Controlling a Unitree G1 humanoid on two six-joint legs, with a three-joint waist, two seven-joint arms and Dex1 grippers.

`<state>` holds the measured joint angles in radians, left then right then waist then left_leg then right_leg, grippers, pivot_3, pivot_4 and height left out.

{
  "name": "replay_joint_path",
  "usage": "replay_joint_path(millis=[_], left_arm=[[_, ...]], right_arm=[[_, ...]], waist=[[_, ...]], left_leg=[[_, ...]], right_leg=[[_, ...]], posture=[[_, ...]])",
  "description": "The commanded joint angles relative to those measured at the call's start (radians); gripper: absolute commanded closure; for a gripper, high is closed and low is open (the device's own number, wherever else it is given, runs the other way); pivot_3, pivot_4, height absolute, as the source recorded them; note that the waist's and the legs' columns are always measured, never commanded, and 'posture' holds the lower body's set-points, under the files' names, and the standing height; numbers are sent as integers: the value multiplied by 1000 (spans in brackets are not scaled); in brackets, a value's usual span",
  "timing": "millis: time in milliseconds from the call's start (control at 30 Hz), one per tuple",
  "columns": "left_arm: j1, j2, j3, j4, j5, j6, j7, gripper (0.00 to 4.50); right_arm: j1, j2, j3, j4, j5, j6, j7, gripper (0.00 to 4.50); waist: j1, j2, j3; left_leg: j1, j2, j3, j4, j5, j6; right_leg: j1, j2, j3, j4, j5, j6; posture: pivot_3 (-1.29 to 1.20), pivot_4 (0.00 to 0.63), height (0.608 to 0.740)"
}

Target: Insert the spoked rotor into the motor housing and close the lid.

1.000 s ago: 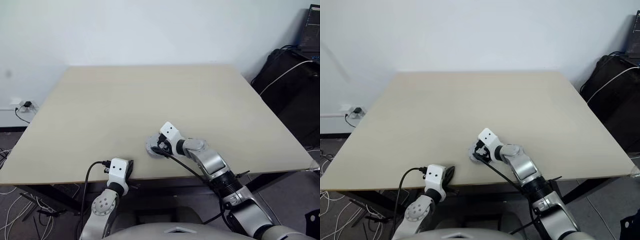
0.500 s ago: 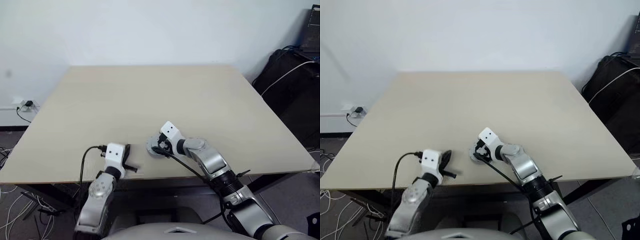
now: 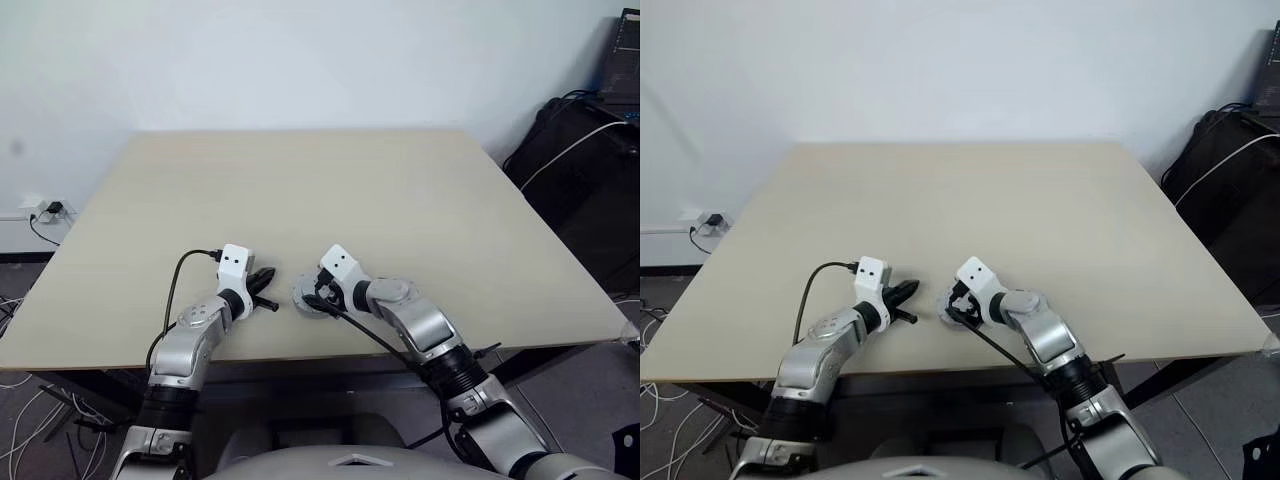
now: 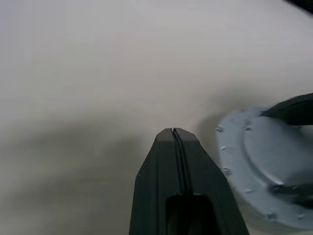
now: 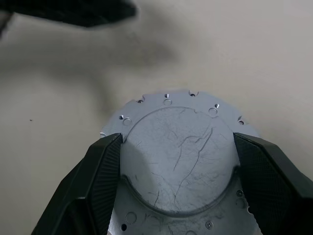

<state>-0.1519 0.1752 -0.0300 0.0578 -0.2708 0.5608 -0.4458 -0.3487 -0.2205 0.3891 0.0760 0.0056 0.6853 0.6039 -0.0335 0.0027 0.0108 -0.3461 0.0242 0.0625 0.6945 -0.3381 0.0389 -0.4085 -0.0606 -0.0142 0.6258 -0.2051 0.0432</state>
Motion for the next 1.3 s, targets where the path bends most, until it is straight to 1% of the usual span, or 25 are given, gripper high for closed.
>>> replay_joint_path(millis=[33,167,333,833,900,933,967,1133,1300], left_arm=[[-65,-12,-3,42,-41,53,-40,4500],[-110,-21,-21,86,-57,101,-74,4500],[-145,-29,-40,118,-52,133,-78,4500],[-138,-22,-81,118,-32,180,-79,4500],[-131,-25,-85,114,-30,182,-76,4500],[-128,-26,-87,111,-30,183,-76,4500],[-125,-26,-89,109,-30,184,-75,4500],[-115,-29,-95,102,-28,184,-74,4500],[-108,-29,-97,98,-27,184,-76,4500]], right_arm=[[27,-3,33,4,-1,41,11,1282],[30,-1,34,-5,-1,47,9,1282],[32,-3,32,-10,-1,51,7,1282],[34,7,27,-13,3,56,-7,1282],[46,8,16,-25,-1,73,-29,495],[53,5,12,-38,1,82,-32,213],[59,2,11,-49,1,87,-34,33],[103,-22,-7,-131,1,110,-62,33],[160,-57,-44,-257,6,127,-91,33]], waist=[[-1,0,0],[-3,0,0],[-3,0,0],[-3,-1,-1],[-3,-2,-1],[-3,-2,-2],[-2,-2,-2],[4,-4,-3],[8,-4,-3]], left_leg=[[0,0,0,0,0,-1],[0,-1,0,0,0,-1],[0,-1,0,-1,0,-1],[0,-1,0,-1,0,0],[0,-1,0,-1,0,0],[0,-1,-1,-1,-1,0],[1,0,-1,-1,-1,1],[1,-1,-1,-1,-1,2],[0,-1,-1,-1,-1,2]], right_leg=[[0,0,0,0,0,1],[0,0,0,-1,1,2],[0,0,0,-1,1,2],[1,0,1,-1,1,2],[1,0,1,-1,1,2],[1,0,0,-1,1,2],[1,0,0,-1,-1,-1],[1,0,0,0,-2,-2],[1,-1,0,-1,-2,-2]], posture=[[0,0,740],[0,0,740],[0,0,740],[0,0,740],[0,0,740],[0,0,740],[0,0,740],[0,0,740],[0,0,740]])
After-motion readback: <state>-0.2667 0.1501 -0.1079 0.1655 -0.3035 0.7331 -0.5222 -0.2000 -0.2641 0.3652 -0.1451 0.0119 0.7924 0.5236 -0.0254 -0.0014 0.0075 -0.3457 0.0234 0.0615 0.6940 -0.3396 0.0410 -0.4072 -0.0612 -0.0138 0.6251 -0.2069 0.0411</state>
